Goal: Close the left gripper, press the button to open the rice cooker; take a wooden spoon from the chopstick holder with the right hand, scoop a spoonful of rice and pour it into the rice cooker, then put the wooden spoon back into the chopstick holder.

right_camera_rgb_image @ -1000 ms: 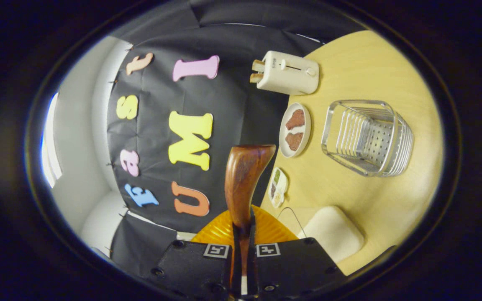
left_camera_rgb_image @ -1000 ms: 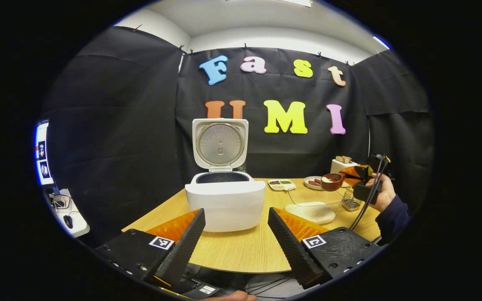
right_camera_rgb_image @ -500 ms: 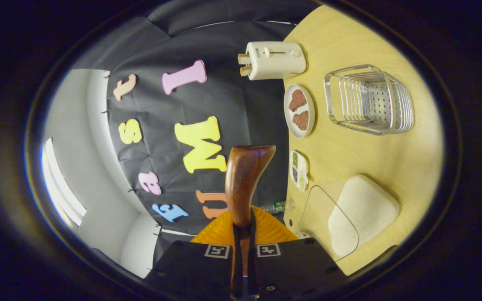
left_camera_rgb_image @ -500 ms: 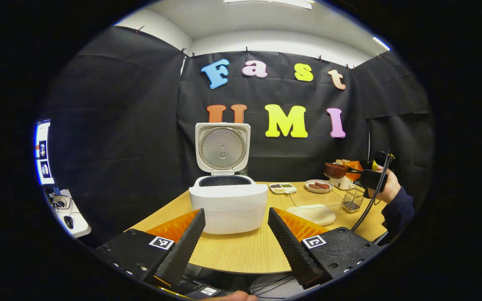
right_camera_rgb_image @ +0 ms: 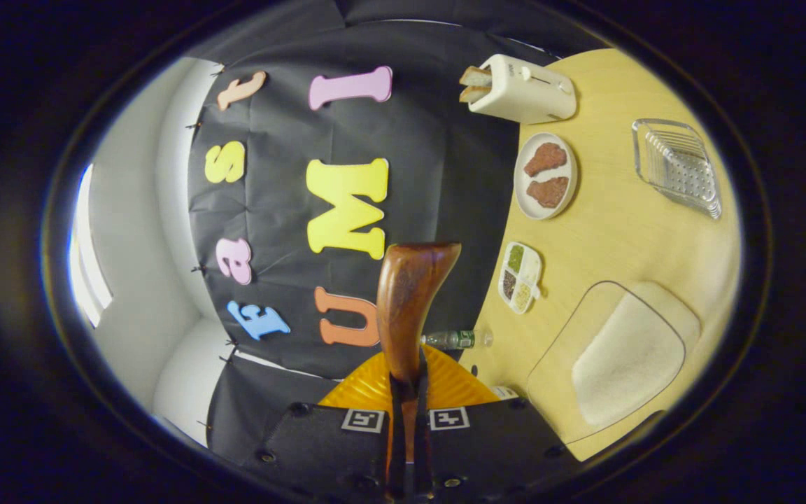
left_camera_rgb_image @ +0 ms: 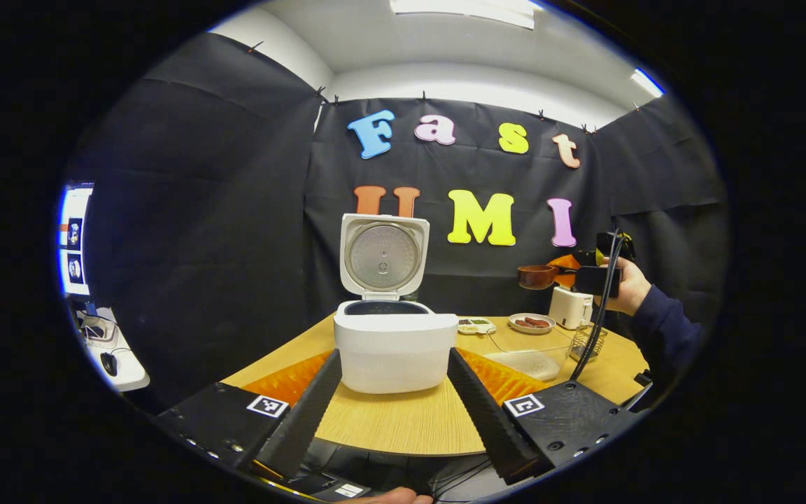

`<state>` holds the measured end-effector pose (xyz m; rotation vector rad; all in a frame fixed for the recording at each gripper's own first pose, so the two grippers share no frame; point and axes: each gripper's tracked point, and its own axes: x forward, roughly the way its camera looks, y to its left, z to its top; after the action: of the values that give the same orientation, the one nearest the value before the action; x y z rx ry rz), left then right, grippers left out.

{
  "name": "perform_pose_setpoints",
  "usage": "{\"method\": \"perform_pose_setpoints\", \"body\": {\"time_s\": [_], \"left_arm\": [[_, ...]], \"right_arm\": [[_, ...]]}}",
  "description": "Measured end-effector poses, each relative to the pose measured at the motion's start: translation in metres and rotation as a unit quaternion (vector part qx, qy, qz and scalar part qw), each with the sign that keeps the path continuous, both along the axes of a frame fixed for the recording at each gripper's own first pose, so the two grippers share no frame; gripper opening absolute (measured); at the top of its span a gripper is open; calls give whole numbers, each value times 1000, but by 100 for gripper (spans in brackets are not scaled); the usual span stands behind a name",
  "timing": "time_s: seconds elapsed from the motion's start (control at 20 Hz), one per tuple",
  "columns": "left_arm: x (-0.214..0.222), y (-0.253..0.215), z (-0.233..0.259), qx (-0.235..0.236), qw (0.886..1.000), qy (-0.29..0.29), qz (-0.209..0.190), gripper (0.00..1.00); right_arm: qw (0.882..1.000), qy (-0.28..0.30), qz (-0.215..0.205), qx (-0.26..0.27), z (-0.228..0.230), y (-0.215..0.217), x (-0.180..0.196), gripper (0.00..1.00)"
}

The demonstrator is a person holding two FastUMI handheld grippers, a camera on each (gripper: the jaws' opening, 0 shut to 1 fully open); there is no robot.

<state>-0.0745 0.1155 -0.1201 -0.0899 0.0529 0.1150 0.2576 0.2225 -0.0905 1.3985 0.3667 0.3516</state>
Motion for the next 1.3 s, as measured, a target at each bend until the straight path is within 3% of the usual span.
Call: {"method": "perform_pose_setpoints", "body": {"time_s": [0.6,0.8,1.05,1.2,1.3], "left_arm": [[-6,40,-4,15,1000,-24,9,94],[-6,40,-3,8,999,-33,1,94],[-11,48,-7,22,999,-28,9,94],[-16,46,-10,25,999,-31,3,94],[-15,46,-15,33,999,-25,4,94]], "right_arm": [[993,16,38,-108,-8,147,72,10],[985,-18,65,-160,-9,200,68,10],[953,-76,78,-283,-26,254,64,10],[920,-110,75,-369,-44,268,64,10],[904,-129,81,-400,-49,280,59,11]]}}
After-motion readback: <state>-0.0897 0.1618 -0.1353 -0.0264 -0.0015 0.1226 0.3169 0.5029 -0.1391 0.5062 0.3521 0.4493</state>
